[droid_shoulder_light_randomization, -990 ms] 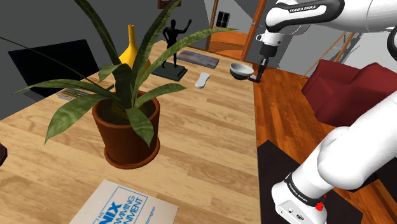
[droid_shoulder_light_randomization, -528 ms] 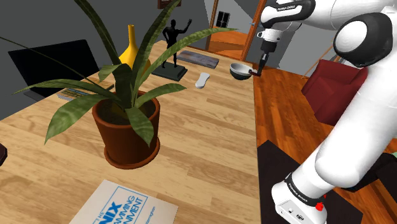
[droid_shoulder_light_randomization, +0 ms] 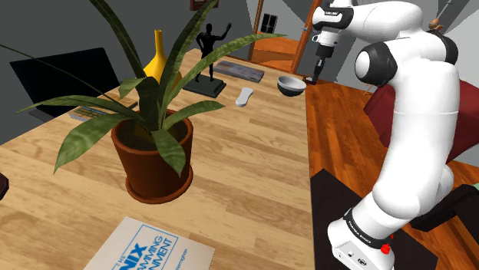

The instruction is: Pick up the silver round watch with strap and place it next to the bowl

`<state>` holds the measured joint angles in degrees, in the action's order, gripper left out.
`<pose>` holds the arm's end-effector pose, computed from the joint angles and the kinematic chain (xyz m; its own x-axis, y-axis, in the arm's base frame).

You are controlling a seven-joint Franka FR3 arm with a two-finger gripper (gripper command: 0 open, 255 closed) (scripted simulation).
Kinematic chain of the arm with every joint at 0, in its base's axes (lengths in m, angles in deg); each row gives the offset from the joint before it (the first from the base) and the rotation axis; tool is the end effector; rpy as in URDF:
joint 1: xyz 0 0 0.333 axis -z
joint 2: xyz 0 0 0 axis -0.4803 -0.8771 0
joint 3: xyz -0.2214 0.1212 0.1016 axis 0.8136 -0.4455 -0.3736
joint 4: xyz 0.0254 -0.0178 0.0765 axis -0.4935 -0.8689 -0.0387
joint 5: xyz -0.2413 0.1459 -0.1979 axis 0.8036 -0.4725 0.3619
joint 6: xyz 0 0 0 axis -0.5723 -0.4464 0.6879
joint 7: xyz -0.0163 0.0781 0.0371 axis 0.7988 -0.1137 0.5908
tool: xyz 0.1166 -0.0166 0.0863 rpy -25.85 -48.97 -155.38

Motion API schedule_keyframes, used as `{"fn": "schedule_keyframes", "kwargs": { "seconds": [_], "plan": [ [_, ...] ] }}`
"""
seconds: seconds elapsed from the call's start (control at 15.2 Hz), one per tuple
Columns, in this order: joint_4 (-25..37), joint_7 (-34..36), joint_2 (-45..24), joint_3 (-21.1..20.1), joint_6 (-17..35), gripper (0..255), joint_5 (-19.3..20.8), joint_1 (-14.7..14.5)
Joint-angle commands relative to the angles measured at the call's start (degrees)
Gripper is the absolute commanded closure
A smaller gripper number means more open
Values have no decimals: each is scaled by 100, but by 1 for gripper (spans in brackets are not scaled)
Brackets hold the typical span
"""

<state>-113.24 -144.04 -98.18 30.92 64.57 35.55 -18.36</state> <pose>0.5049 -0.3391 0.4245 0.9149 0.3966 -0.0752 0.3898 -0.9164 -0.0907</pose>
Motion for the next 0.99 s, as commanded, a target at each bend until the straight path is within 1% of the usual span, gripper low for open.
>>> {"fn": "schedule_keyframes", "kwargs": {
  "seconds": [0.0, 0.4, 0.92],
  "plan": [
    [1602, -141, -974, -122, -645, 255, -375, 674],
    [880, -184, -838, -131, -81, 255, -313, 500],
    [189, -240, -815, -136, 554, 255, -322, 352]
  ]
}}
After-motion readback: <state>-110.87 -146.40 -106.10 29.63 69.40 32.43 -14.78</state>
